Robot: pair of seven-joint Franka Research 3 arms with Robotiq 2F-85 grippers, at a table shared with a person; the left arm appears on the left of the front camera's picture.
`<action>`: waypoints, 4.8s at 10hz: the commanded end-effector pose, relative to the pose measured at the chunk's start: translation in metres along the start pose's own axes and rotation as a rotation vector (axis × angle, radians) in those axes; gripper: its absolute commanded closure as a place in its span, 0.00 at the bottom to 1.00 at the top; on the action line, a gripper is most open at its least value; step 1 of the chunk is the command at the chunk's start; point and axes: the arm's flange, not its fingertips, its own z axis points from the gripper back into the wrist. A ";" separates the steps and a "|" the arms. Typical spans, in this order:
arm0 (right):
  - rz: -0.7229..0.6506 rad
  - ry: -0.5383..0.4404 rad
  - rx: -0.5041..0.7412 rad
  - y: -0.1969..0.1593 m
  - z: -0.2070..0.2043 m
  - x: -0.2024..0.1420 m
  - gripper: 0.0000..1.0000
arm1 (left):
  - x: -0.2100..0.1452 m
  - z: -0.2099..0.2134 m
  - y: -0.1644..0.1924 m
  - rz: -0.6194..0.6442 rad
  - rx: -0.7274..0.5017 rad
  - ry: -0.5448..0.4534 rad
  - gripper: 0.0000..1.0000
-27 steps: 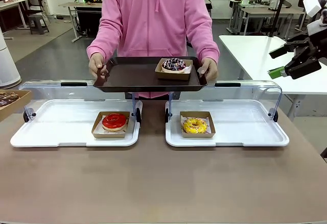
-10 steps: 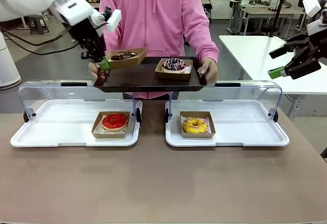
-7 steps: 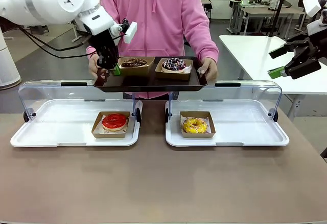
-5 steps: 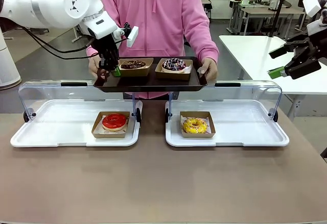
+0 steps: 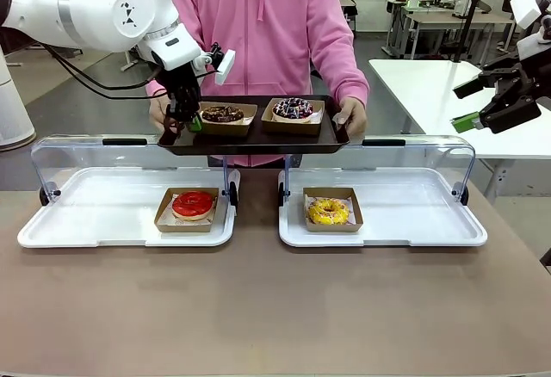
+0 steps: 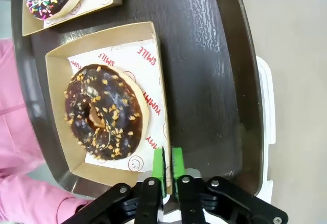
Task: Provide the desired donut to the person.
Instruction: Place the picked Paper togo box onto the Handle tray extended by the person.
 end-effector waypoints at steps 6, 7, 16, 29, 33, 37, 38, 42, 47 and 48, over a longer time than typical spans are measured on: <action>0.005 -0.003 0.007 0.000 -0.001 -0.002 0.00 | 0.001 0.020 -0.001 0.035 -0.040 0.005 0.03; 0.005 -0.003 0.007 0.000 -0.001 -0.002 0.00 | 0.001 0.024 -0.002 0.039 -0.045 0.014 0.00; 0.005 -0.003 0.007 0.000 -0.001 -0.002 0.00 | -0.002 0.023 -0.004 0.017 -0.071 0.017 0.00; 0.005 -0.003 0.007 0.000 -0.001 -0.002 0.00 | -0.002 0.023 -0.004 0.017 -0.071 0.017 0.00; 0.005 -0.003 0.007 0.000 -0.001 -0.002 0.00 | -0.074 0.072 -0.042 0.272 -0.111 -0.167 0.00; 0.005 -0.003 0.007 0.000 -0.001 -0.002 0.00 | -0.179 0.080 -0.115 0.449 -0.006 -0.370 0.00; 0.005 -0.003 0.007 0.000 -0.001 -0.002 0.00 | -0.200 0.082 -0.136 0.472 0.048 -0.433 0.00; 0.005 -0.003 0.007 0.000 -0.001 -0.002 0.00 | -0.252 0.090 -0.182 0.561 0.080 -0.445 0.00; 0.005 -0.003 0.007 0.000 -0.001 -0.002 0.00 | -0.286 0.093 -0.204 0.617 0.165 -0.544 0.00; 0.005 -0.003 0.007 0.000 -0.001 -0.002 0.00 | -0.290 0.094 -0.207 0.629 0.196 -0.572 0.00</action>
